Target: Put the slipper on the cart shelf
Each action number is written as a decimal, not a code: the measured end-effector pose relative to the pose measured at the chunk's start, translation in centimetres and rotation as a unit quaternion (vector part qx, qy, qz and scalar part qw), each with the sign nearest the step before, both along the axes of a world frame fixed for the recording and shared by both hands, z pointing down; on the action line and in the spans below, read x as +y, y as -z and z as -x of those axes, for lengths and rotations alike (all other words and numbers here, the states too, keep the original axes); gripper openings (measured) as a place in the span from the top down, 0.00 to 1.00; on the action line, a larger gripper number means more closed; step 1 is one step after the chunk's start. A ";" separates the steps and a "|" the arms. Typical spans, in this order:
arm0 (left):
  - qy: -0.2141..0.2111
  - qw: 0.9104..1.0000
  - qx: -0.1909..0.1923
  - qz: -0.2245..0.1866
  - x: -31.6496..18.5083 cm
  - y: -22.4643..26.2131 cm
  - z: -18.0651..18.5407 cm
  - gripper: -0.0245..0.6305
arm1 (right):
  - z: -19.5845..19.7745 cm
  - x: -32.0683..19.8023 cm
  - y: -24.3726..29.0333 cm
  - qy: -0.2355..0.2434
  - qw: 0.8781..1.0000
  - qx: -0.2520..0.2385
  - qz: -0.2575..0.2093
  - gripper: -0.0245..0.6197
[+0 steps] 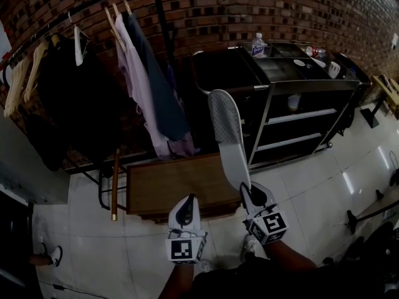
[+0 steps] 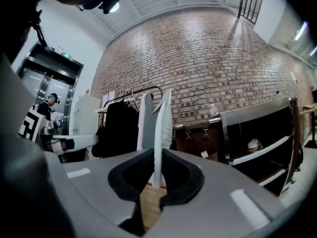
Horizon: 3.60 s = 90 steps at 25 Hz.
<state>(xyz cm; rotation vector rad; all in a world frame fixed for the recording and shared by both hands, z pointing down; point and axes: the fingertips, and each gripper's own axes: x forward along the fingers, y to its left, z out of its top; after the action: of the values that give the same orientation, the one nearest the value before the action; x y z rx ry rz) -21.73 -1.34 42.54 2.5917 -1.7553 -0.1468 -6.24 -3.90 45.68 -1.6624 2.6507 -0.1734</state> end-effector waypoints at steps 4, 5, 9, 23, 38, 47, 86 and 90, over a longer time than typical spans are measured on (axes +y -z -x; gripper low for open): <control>-0.019 1.000 0.004 0.002 -0.3 -0.3 -1.1 0.93 | -2.0 0.8 -1.0 -0.020 1.000 0.006 0.015 0.90; -0.026 1.000 0.004 0.001 -0.4 -0.4 -1.6 0.93 | -2.8 0.9 -1.3 -0.028 0.999 0.007 0.018 0.90; -0.051 0.999 -0.006 0.010 -0.4 -1.4 -3.9 0.93 | -6.0 2.1 -3.2 -0.065 0.997 0.002 0.041 0.90; -0.048 0.998 -0.023 0.028 -7.2 -2.7 -16.9 0.93 | -23.2 -2.3 -10.0 -0.116 0.986 0.003 0.123 0.90; 0.042 0.998 -0.036 0.036 -18.2 -2.6 -29.0 0.93 | -33.4 -17.7 -14.9 -0.019 0.979 -0.018 0.200 0.90; 0.064 0.996 -0.050 0.034 -20.7 -2.5 -29.4 0.93 | -32.7 -26.3 -15.7 -0.004 0.969 -0.079 0.235 0.90; 0.090 0.994 -0.032 0.061 -22.2 -4.2 -26.9 0.93 | -34.6 -37.6 -14.7 -0.106 0.982 0.091 0.127 0.63; 0.075 0.996 -0.028 0.043 -22.5 -3.3 -28.4 0.93 | -33.2 -33.4 -9.4 -0.046 0.990 0.126 0.043 0.68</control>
<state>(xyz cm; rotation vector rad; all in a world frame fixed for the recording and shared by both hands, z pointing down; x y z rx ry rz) 6.72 -23.81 45.84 2.4288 -1.9284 -0.0003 26.91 -37.28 55.12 -1.9515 2.7691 -0.0806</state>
